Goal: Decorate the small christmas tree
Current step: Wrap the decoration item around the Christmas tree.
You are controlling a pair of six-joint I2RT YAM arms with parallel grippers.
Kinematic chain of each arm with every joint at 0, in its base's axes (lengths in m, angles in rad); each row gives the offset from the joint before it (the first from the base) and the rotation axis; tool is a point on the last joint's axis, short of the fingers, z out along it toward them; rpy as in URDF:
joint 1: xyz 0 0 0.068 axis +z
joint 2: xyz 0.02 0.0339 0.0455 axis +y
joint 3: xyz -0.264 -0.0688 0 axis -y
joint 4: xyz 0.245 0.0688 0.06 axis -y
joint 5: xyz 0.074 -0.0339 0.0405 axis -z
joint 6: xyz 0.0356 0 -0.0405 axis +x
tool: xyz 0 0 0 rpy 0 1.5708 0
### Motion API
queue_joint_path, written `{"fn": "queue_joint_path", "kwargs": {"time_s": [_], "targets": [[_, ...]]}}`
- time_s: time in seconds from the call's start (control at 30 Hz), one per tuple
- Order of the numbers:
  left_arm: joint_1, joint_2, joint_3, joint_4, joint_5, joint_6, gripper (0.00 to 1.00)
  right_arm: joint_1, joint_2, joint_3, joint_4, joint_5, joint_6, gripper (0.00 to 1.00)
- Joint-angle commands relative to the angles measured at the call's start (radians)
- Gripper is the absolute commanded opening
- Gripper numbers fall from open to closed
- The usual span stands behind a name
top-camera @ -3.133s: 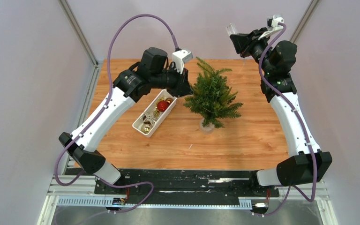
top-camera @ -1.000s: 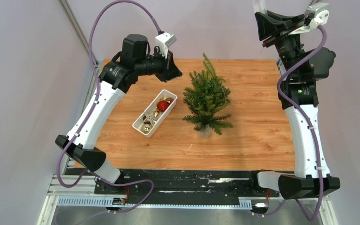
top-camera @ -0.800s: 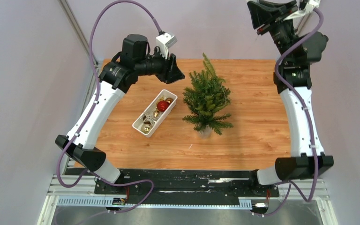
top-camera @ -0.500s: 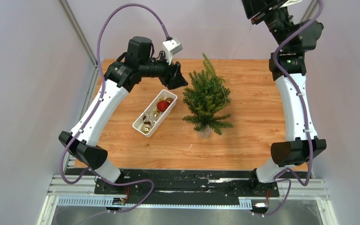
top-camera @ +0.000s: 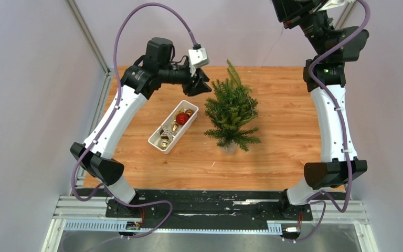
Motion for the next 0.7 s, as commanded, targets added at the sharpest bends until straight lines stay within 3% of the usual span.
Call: {"fn": "queue_joint_path", "kwargs": {"time_s": [0.0,0.53,0.67], "targets": [[-0.009,0.009,0.077,0.01,0.054,0.086,0.52,0.003,-0.022,-0.005,0.017,-0.018,0.003,0.0],[-0.037,0.033,0.064,-0.055,0.031,0.169,0.36,0.003,-0.037,-0.023,0.01,-0.034,-0.012,0.0],[-0.038,0.041,0.063,-0.049,0.036,0.145,0.18,0.003,-0.04,-0.026,0.009,-0.031,-0.015,0.0]]}}
